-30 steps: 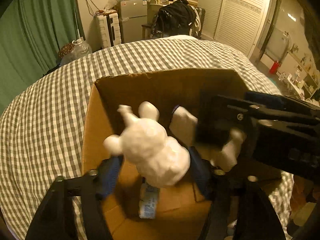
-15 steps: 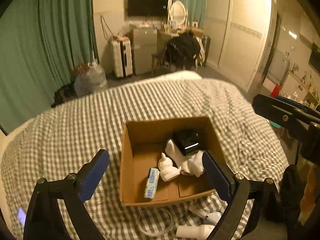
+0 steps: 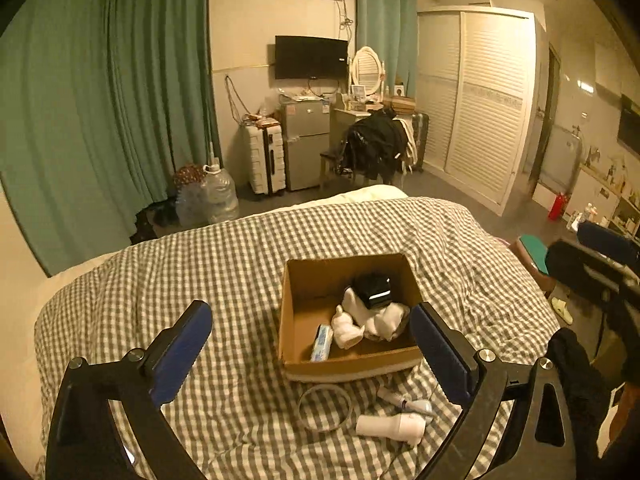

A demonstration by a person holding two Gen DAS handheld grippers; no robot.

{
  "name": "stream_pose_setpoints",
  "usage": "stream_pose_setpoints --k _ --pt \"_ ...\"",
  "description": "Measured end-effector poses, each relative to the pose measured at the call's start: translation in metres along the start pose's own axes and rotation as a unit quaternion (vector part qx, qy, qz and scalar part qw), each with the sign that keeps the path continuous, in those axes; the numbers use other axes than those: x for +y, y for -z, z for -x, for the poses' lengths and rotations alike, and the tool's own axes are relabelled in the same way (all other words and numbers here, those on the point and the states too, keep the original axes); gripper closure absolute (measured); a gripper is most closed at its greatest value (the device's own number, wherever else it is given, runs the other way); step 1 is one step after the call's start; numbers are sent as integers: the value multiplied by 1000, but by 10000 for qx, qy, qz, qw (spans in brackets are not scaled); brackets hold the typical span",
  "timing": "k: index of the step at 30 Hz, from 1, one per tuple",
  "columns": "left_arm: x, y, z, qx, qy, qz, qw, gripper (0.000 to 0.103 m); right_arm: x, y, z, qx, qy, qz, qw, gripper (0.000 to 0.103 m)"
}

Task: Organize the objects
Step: 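Lower figurine and hair dryer into the box and open both grippers, then grasp the tape roll with the left gripper while the right grasps the white tube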

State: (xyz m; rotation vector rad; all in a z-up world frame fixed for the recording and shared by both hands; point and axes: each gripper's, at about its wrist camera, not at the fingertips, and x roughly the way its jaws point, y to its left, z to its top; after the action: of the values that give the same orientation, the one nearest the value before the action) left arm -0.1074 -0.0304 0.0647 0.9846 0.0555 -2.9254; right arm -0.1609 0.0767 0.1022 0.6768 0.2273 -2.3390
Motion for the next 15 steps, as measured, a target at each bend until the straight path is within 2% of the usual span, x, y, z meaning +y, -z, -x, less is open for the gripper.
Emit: stream_pose_setpoints --k 5,9,15 --pt "4 28 7 -36 -183 0 9998 1 7 31 10 121 -51 -62 9999 17" --pt "9 57 2 21 -293 71 9995 1 7 60 1 318 -160 -236 9991 17" --pt "10 105 -26 374 -477 68 9981 1 7 105 -25 689 -137 -331 9970 17"
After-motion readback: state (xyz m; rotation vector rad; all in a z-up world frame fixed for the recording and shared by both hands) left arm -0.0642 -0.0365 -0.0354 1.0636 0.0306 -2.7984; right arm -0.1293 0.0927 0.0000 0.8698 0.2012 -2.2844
